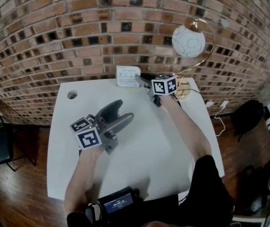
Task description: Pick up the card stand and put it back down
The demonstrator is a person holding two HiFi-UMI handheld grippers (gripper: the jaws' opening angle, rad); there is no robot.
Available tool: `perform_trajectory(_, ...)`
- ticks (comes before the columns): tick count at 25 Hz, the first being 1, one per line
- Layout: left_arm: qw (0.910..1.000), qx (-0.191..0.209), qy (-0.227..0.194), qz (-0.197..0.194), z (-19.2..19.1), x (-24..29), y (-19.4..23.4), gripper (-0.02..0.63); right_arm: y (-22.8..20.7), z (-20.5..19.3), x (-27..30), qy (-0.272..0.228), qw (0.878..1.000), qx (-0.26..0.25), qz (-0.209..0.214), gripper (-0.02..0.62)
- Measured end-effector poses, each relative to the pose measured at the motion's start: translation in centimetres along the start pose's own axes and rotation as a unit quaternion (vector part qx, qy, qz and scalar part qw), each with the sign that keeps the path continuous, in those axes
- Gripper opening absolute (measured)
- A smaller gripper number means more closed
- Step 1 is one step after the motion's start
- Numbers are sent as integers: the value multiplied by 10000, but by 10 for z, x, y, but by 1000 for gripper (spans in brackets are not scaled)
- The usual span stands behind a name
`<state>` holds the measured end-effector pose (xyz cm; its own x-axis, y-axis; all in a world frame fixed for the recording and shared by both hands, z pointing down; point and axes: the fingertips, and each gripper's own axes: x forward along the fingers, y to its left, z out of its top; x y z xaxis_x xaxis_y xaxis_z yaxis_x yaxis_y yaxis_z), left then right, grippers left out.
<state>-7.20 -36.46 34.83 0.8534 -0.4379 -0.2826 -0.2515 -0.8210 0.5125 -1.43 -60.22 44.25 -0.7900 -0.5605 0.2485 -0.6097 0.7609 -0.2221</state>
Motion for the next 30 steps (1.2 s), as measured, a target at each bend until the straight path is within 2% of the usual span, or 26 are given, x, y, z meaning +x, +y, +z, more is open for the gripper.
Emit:
perform_trajectory(7, 10000, -19, 20, -16, -2, 1, 0, 402, 3, -9, -6, 312, 9994, -12, -158, 138)
perform_trajectory(11, 10000, -14, 20, -16, -2, 1, 0, 402, -2, -17, -6, 607, 9972, -162, -410, 138)
perform_trajectory(30, 10000, -1, 13, -27, -2, 1, -2, 402, -10, -16, -5, 625, 9964, -29, -569, 137)
